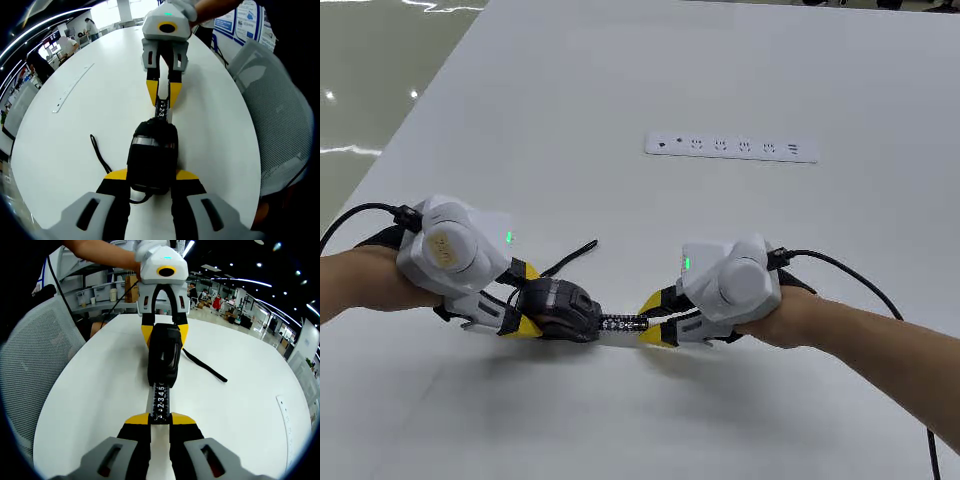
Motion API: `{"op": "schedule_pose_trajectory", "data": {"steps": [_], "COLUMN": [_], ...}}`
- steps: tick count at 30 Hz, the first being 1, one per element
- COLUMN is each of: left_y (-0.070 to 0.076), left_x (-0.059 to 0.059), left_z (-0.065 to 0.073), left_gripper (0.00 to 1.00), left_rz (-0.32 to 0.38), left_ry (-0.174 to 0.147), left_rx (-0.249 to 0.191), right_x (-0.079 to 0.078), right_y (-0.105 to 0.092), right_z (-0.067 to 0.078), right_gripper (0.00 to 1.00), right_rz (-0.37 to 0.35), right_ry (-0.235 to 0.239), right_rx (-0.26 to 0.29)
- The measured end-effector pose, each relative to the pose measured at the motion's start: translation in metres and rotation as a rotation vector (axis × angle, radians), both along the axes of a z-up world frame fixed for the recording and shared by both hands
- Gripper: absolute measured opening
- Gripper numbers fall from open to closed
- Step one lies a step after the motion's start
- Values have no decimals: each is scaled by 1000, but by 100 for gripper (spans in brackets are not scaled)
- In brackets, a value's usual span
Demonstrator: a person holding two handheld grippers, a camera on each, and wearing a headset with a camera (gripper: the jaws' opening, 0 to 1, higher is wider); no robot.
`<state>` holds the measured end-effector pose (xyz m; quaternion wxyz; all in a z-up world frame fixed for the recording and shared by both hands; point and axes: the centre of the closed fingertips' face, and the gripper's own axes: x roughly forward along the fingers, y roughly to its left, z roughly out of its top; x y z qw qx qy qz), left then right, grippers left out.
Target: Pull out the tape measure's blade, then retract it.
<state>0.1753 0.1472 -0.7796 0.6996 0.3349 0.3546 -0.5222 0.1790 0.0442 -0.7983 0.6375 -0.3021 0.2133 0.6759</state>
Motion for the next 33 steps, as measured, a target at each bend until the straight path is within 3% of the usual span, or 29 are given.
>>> {"op": "schedule_pose_trajectory", "data": {"steps": [33], "left_y": [-2], "left_x": [-1], "left_z": [1], "left_gripper": [26], "left_rz": [3], "left_ry": [0], "left_rx": [3], "right_x": [2], "right_y": [-5], "right_z": [-2], "right_gripper": [12], "right_rz": [6], "right_ry": [-5], "right_rx": [-5]}}
